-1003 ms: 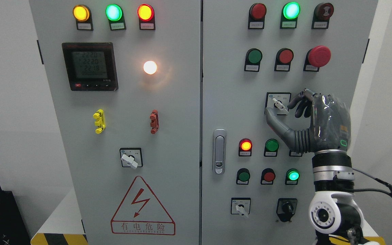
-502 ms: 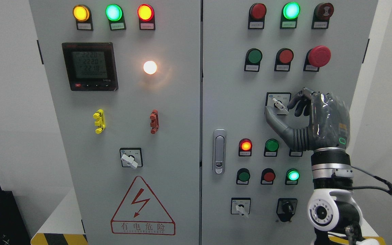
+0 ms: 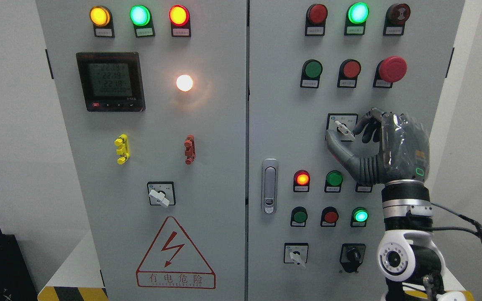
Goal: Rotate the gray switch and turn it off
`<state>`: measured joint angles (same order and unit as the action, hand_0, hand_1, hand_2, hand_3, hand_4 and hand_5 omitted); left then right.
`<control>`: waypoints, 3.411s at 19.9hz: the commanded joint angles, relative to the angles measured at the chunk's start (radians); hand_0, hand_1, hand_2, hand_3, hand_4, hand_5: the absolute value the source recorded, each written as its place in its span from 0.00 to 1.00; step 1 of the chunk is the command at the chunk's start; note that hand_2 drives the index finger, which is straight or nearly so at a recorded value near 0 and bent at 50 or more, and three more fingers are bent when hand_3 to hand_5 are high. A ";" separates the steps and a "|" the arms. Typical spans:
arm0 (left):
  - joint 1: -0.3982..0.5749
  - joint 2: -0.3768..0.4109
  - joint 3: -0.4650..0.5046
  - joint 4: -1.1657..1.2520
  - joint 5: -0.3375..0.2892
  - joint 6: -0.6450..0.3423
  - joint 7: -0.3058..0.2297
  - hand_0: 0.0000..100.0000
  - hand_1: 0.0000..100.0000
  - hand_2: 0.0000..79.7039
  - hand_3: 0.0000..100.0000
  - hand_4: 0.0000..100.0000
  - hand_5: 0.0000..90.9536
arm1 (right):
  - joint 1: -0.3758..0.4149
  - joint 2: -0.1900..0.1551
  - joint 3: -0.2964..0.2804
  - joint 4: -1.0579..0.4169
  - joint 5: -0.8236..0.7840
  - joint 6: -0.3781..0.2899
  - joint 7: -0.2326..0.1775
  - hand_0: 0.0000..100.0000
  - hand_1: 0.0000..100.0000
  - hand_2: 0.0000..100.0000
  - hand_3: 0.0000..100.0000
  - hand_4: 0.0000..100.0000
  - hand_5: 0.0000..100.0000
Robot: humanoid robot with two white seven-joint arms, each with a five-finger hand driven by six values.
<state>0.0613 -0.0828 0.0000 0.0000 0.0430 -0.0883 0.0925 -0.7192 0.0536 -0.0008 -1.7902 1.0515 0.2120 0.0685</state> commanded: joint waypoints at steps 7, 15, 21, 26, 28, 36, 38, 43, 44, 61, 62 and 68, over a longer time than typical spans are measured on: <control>0.000 0.000 -0.002 0.014 0.000 0.001 0.001 0.12 0.39 0.00 0.00 0.00 0.00 | -0.012 0.000 -0.018 0.009 0.008 0.003 0.008 0.12 0.42 0.67 0.86 0.88 1.00; 0.000 0.000 -0.002 0.014 0.000 0.001 0.001 0.12 0.39 0.00 0.00 0.00 0.00 | -0.011 0.000 -0.018 0.009 0.012 0.021 0.008 0.18 0.44 0.68 0.86 0.88 1.00; 0.000 0.000 -0.002 0.014 0.000 0.001 0.000 0.12 0.39 0.00 0.00 0.00 0.00 | -0.012 0.000 -0.018 0.009 0.019 0.021 0.008 0.20 0.45 0.68 0.87 0.88 1.00; 0.000 0.000 -0.002 0.014 0.000 0.001 0.001 0.12 0.39 0.00 0.00 0.00 0.00 | -0.012 0.000 -0.018 0.011 0.019 0.021 0.010 0.24 0.45 0.68 0.87 0.88 1.00; 0.000 0.000 -0.002 0.014 0.000 0.001 0.000 0.12 0.39 0.00 0.00 0.00 0.00 | -0.012 0.000 -0.018 0.011 0.019 0.021 0.010 0.25 0.45 0.68 0.87 0.88 1.00; 0.000 0.000 -0.002 0.014 0.000 0.001 0.001 0.12 0.39 0.00 0.00 0.00 0.00 | -0.016 0.000 -0.004 0.018 0.018 0.021 0.011 0.29 0.44 0.69 0.88 0.89 1.00; 0.000 0.000 -0.002 0.014 0.000 0.001 0.001 0.12 0.39 0.00 0.00 0.00 0.00 | -0.016 0.000 -0.004 0.018 0.018 0.021 0.011 0.29 0.44 0.69 0.88 0.89 1.00; 0.000 0.000 -0.002 0.014 0.000 0.001 0.001 0.12 0.39 0.00 0.00 0.00 0.00 | -0.016 0.000 -0.004 0.021 0.016 0.021 0.011 0.30 0.43 0.70 0.89 0.88 1.00; 0.000 0.000 -0.002 0.014 0.000 0.001 0.001 0.12 0.39 0.00 0.00 0.00 0.00 | -0.016 0.000 -0.004 0.021 0.015 0.021 0.011 0.30 0.43 0.70 0.89 0.88 1.00; 0.000 0.000 -0.002 0.014 0.000 0.001 0.001 0.12 0.39 0.00 0.00 0.00 0.00 | -0.020 0.000 0.005 0.021 0.015 0.021 0.011 0.38 0.39 0.71 0.91 0.89 1.00; 0.000 0.000 -0.002 0.014 0.000 0.001 0.001 0.12 0.39 0.00 0.00 0.00 0.00 | -0.020 0.000 0.005 0.023 0.013 0.021 0.011 0.38 0.39 0.71 0.91 0.89 1.00; 0.000 0.000 -0.002 0.014 0.000 0.001 0.001 0.12 0.39 0.00 0.00 0.00 0.00 | -0.020 0.000 0.007 0.023 0.013 0.021 0.010 0.40 0.40 0.73 0.92 0.90 1.00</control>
<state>0.0614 -0.0828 0.0000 0.0000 0.0430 -0.0883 0.0932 -0.7391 0.0537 0.0002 -1.7680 1.0648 0.2339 0.0839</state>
